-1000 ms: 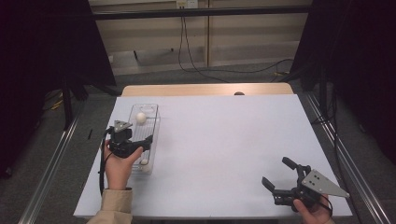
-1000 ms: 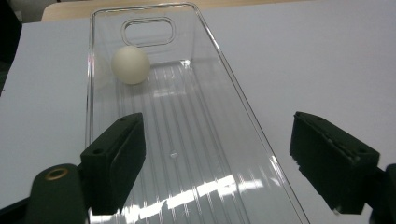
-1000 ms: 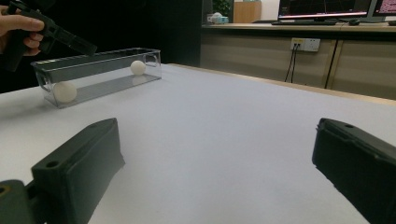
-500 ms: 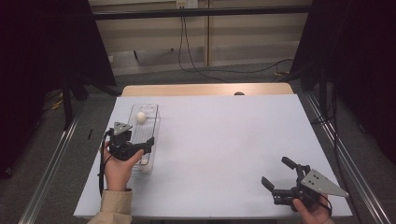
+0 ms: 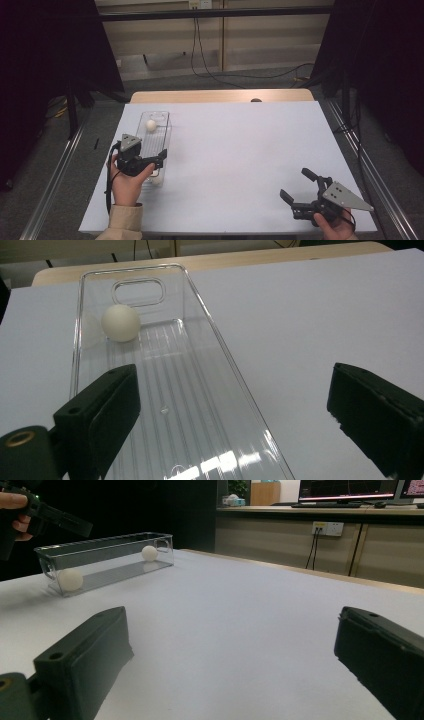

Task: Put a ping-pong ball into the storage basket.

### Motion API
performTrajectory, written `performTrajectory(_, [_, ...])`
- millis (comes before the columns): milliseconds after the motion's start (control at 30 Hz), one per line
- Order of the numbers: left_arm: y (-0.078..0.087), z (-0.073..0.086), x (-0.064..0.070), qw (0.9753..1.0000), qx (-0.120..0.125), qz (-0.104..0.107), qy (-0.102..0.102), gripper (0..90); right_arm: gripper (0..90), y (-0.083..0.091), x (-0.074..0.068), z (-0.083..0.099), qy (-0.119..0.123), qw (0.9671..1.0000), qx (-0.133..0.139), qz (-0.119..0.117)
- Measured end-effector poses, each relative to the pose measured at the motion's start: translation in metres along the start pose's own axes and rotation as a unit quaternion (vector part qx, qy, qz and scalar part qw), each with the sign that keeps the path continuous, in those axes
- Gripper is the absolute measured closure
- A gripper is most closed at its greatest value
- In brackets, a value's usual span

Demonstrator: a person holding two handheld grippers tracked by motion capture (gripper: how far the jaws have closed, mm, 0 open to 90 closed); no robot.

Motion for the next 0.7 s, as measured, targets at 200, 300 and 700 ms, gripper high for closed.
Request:
performTrajectory(200, [0.005, 0.001, 0.001, 0.9999, 0.011, 0.002, 0.002, 6.2, 0.9, 0.0, 0.0, 0.0, -0.001, 1.0, 0.0, 0.0])
performTrajectory(300, [0.007, 0.002, 0.001, 0.9998, 0.018, 0.003, 0.003, 6.1, 0.8, 0.0, 0.0, 0.0, -0.002, 1.0, 0.001, 0.0])
performTrajectory(700, [0.014, 0.008, 0.001, 0.9995, 0.031, 0.009, -0.006, 5.6, 0.9, 0.0, 0.001, 0.0, -0.001, 1.0, 0.001, 0.001])
Point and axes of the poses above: each handheld gripper's, and its own axes: y roughly backward along the jaws, z roughly out of its underside, x roughly to its right, the point moved 8 cm from there along -y, roughly forward along the jaws, and after that the axes turned 5 degrees about y, right-handed, at the moved point
